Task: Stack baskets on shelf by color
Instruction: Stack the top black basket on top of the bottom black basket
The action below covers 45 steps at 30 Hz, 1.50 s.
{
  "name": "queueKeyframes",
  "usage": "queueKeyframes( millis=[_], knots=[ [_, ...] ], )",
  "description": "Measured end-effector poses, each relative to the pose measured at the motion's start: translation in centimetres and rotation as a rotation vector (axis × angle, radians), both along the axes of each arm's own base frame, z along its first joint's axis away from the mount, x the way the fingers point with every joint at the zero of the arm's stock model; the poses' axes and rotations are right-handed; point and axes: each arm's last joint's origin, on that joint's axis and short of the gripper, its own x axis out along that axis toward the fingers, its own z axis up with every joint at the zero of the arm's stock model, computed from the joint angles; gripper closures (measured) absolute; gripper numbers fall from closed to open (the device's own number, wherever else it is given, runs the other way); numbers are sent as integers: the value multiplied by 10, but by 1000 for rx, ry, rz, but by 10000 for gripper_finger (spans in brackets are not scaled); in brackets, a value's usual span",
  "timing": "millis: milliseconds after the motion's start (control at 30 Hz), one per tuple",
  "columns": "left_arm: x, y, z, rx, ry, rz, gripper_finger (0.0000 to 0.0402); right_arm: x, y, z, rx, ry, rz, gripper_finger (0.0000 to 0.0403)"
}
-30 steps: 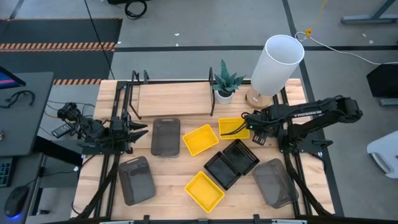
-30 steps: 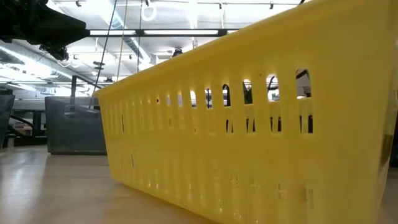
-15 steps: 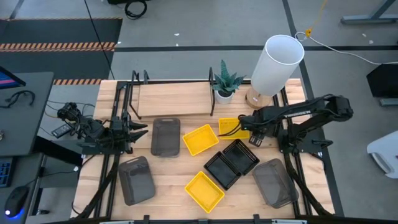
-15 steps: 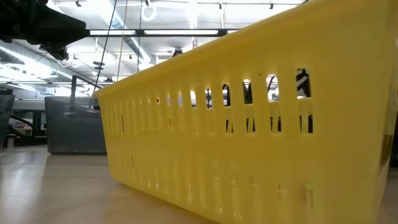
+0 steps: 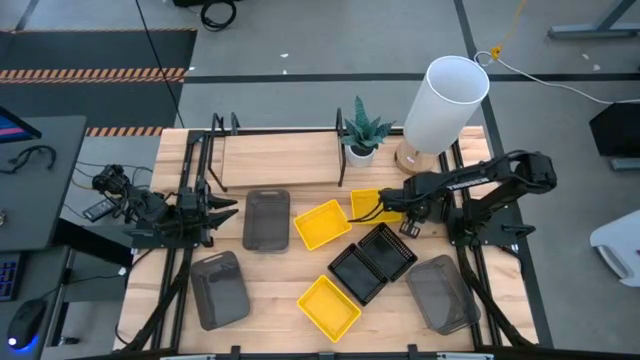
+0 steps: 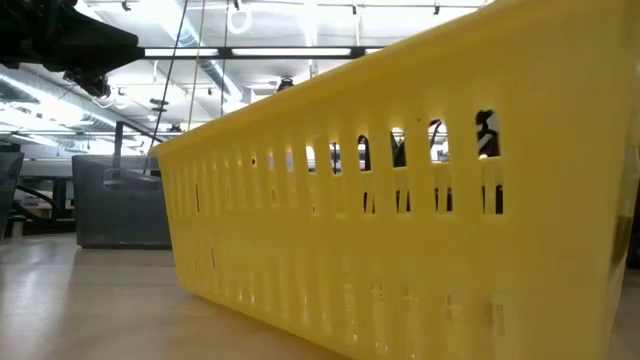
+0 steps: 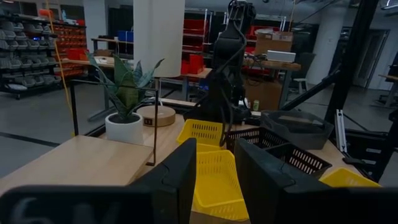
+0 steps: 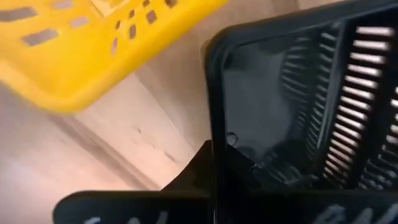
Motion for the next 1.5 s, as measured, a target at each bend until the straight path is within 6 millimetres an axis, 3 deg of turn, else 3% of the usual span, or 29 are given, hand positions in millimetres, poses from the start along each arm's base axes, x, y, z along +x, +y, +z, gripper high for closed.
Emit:
queueKeyframes(
  millis=[167, 400, 533, 733, 833, 933, 1167, 1500],
  knots=[
    [0, 0, 0, 0, 0, 1, 285, 0, 2, 24, -26, 15, -34, 397],
    [0, 0, 0, 0, 0, 0, 285, 11, 14, 72, -172, -80, -15, 398],
    [0, 0, 0, 0, 0, 0, 285, 24, 35, 94, -164, -192, 143, 398],
    [0, 0, 0, 0, 0, 0, 285, 36, 75, 115, -189, -362, 522, 399],
    [0, 0, 0, 0, 0, 1, 285, 39, 93, 118, -175, -440, 608, 399],
    [0, 0, 0, 0, 0, 0, 285, 41, 102, 120, -107, -527, 478, 400],
    [0, 0, 0, 0, 0, 0, 285, 50, 124, 107, -38, -525, 282, 400],
    [0, 0, 0, 0, 1, 0, 285, 100, 152, 103, -25, -457, 187, 400]
  ],
)
